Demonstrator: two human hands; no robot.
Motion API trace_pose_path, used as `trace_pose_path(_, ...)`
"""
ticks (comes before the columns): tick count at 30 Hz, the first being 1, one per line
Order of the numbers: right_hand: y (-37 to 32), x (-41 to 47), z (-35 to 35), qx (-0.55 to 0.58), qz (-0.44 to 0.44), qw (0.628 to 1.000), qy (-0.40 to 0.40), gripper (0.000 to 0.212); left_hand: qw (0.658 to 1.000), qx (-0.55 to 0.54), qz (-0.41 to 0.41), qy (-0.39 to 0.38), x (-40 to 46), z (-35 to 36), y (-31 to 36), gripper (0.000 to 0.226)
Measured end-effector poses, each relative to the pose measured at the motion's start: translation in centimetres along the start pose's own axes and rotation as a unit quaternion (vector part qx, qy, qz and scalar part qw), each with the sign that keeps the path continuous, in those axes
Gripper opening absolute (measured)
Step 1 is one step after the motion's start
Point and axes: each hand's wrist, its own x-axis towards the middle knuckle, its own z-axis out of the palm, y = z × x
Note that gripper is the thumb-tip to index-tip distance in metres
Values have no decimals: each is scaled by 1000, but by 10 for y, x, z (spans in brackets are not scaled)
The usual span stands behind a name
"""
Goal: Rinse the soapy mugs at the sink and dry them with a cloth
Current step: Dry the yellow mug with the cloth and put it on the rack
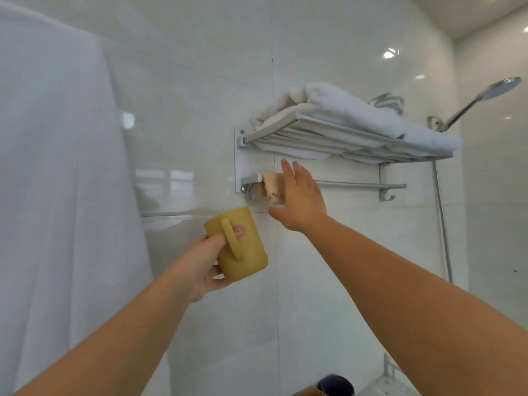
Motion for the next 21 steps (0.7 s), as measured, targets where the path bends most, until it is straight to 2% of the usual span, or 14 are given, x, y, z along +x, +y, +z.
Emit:
trace_pose_path(3,4,26,8,-71,-31,997,-1,87,1000,9,0,25,5,-7,3,48)
trace_pose_path(6,5,28,9,-35,-56,997,37,53,999,22,1,45,9,-15,12,52)
trace_pose_path(9,2,18,4,2,-67,998,22,46,999,14,-6,43,9,-20,19,44)
trace_pose_path(11,-2,9,-3,23,-49,999,-9,39,999,-6,-11,35,6,-22,20,40)
trace_pose_path(13,-15,-6,-16,115,29,993,-21,33,999,-31,-16,23,3,-21,19,49)
trace_pose_path(14,-25,-15,-24,202,90,975,-24,39,999,-44,-18,13,1,-19,18,51)
trace_pose_path(16,-49,-39,-38,384,212,898,-44,39,997,-70,-19,-16,-4,-12,15,46)
trace_pose_path(17,-61,-51,-41,445,243,860,-61,35,997,-76,-17,-26,-7,-7,13,41)
trace_pose_path(19,-83,-79,-37,521,217,822,-78,31,998,-63,-2,-29,-10,1,7,37)
trace_pose_path(20,-93,-91,-31,535,181,823,-62,29,998,-51,15,-30,-10,3,5,38)
trace_pose_path(21,-101,-103,-24,522,132,842,-36,30,998,-33,34,-33,-10,4,3,39)
